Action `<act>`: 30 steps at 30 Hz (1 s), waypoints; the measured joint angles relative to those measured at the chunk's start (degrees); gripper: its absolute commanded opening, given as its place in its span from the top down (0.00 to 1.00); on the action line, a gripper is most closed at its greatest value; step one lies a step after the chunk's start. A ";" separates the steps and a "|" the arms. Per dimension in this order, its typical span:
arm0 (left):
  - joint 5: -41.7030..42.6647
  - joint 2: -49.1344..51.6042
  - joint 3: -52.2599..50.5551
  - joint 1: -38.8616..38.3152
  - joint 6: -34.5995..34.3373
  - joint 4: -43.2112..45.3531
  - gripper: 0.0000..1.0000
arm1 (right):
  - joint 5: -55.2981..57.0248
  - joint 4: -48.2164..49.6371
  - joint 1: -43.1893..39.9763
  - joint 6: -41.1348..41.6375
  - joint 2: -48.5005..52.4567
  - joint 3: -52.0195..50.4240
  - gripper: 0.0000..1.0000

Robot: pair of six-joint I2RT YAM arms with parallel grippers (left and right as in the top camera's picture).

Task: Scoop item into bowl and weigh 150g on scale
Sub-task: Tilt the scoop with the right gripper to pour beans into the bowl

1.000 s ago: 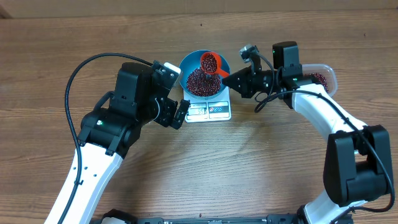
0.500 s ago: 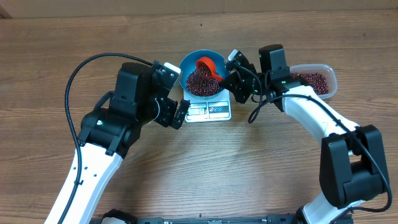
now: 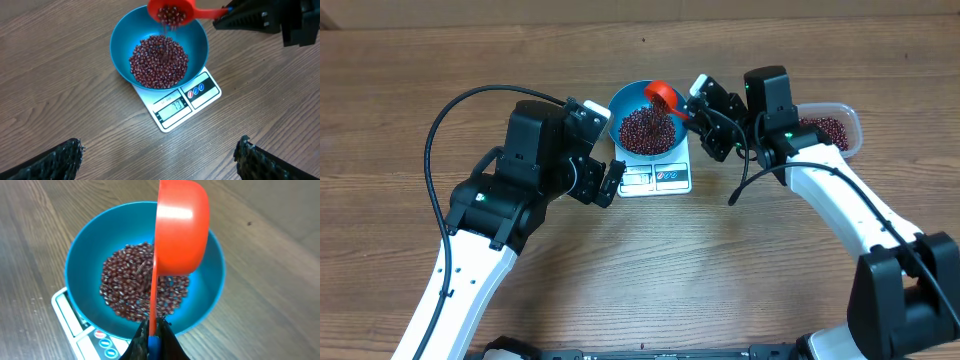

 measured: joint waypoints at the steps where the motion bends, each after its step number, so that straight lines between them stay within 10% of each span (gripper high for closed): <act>1: 0.00 0.00 0.00 0.00 0.00 0.00 0.00 | 0.74 -0.33 0.00 -0.22 -0.35 0.02 0.96; 30: 0.00 0.00 0.00 0.00 0.00 0.02 0.00 | 14.03 -3.52 2.12 2.69 -5.09 0.20 0.96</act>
